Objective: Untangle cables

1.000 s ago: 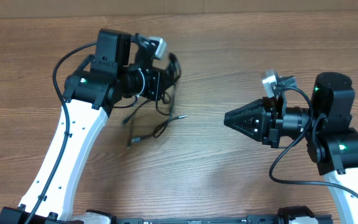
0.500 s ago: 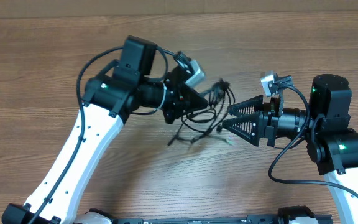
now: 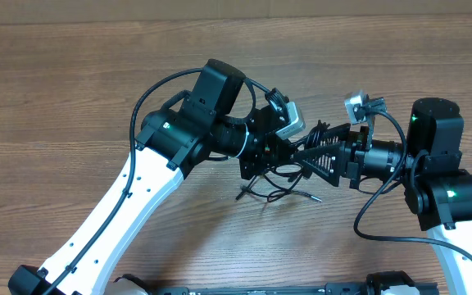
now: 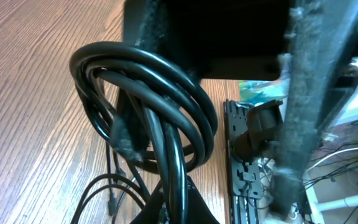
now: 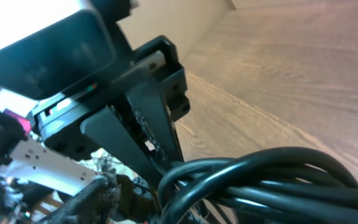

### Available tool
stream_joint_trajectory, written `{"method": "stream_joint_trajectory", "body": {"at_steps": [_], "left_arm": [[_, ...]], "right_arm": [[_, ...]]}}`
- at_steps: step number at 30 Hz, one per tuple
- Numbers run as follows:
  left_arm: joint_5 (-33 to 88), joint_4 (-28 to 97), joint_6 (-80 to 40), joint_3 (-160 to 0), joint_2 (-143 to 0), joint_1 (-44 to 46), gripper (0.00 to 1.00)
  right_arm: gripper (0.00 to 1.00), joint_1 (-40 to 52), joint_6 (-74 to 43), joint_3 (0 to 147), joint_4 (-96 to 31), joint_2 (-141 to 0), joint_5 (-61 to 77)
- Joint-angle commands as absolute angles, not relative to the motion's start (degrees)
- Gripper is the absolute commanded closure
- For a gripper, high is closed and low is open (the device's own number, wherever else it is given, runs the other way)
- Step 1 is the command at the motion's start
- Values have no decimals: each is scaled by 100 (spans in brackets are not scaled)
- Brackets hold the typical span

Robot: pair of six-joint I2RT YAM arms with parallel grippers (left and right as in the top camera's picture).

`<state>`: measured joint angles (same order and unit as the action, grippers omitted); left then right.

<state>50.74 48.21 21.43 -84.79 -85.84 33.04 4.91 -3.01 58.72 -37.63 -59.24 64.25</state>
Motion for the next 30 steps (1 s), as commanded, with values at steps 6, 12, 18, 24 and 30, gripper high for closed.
{"method": "stream_joint_trajectory", "body": {"at_steps": [6,12,18,24,30], "left_arm": [[5022,4716,2163,-8556,-8595,3371,96],[4510,4525,1616,-8556,-8595,3374,96],[3883,4515,1221,-8556,-8595,3371,96],[3103,4519,690,-8556,-8595,3371,96],[2661,4602,373,-8556,-8597,3367,96]], "right_arm": [[77,515,-296,5927,-3739,-5863,6386],[96,515,-296,5927,-3789,-5863,6390],[96,515,-78,5927,-3785,-5863,6735],[96,515,519,5927,-3776,-5863,7564],[96,515,803,5927,-3409,-5863,8379]]}}
